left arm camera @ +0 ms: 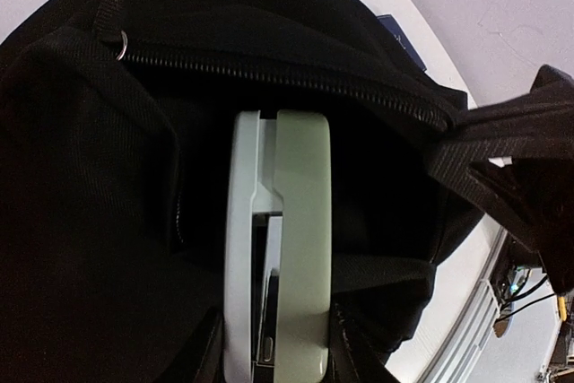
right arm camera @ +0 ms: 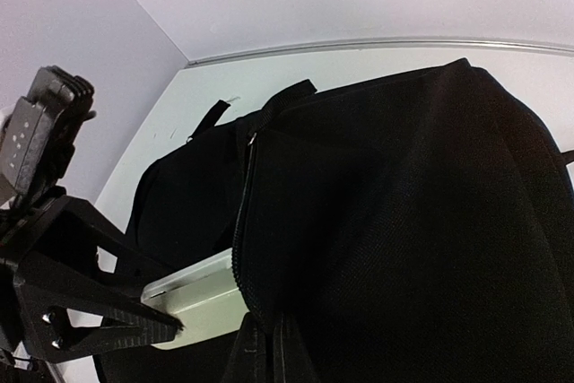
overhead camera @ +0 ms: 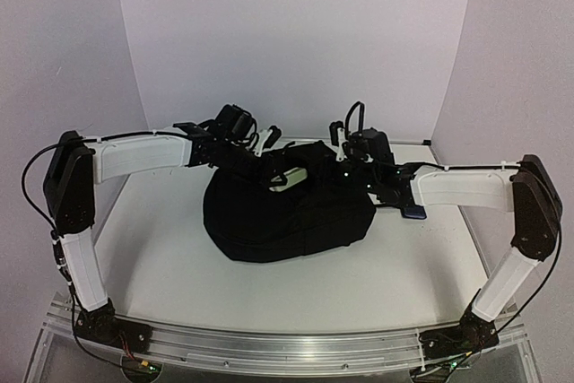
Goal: Pack the student bag
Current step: Place the stationery in the student bag.
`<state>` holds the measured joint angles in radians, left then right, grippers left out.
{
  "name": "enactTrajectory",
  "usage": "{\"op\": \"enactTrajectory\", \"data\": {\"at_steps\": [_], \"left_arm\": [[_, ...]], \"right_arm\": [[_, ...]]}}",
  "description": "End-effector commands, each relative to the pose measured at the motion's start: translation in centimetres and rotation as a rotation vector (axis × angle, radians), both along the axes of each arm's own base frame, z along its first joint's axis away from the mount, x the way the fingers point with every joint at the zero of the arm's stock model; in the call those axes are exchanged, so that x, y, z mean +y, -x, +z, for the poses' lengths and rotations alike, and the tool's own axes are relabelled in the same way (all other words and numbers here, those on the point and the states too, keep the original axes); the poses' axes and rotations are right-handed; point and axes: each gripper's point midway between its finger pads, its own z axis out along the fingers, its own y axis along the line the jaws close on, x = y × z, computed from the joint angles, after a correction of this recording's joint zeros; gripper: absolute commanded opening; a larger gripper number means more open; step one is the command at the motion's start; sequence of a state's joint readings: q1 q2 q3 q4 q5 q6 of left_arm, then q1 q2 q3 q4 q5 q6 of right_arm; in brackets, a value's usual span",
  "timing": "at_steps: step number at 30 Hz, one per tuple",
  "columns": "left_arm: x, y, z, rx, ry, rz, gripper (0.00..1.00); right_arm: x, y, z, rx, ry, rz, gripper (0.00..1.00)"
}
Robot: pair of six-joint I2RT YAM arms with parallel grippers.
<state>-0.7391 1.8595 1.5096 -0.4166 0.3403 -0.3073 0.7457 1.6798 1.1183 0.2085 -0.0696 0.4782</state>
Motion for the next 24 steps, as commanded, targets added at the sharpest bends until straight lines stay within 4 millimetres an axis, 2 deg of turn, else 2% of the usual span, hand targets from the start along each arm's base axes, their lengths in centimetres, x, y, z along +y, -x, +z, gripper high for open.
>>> {"op": "enactTrajectory", "data": {"at_steps": [1,6,11,17,19,21,24], "left_arm": [[-2.3,-2.1,3.2,-0.065,0.117,0.01,0.0],[-3.9,-4.6,3.1,-0.104,0.181,0.062,0.0],[-5.3,-6.0,2.2,-0.121,0.246,0.073,0.0],[-5.9,-7.2,1.6,-0.121,0.304,0.123,0.04],[-6.0,-7.1,1.8,-0.123,0.321,0.121,0.12],[-5.8,-7.0,2.2,-0.127,0.322,0.121,0.26],[-5.2,-6.3,2.9,-0.139,0.311,0.112,0.49]], "right_arm": [[1.6,0.5,4.8,-0.099,-0.091,0.037,0.0],[2.6,0.7,3.6,-0.076,-0.086,0.042,0.0],[3.4,0.7,2.7,-0.058,-0.09,0.047,0.0],[3.3,0.5,2.3,-0.052,-0.094,0.026,0.0],[3.1,0.4,2.4,-0.054,-0.092,0.014,0.0],[2.8,0.3,2.5,-0.06,-0.09,0.001,0.01],[2.1,0.4,3.4,-0.08,-0.092,-0.019,0.2]]}}
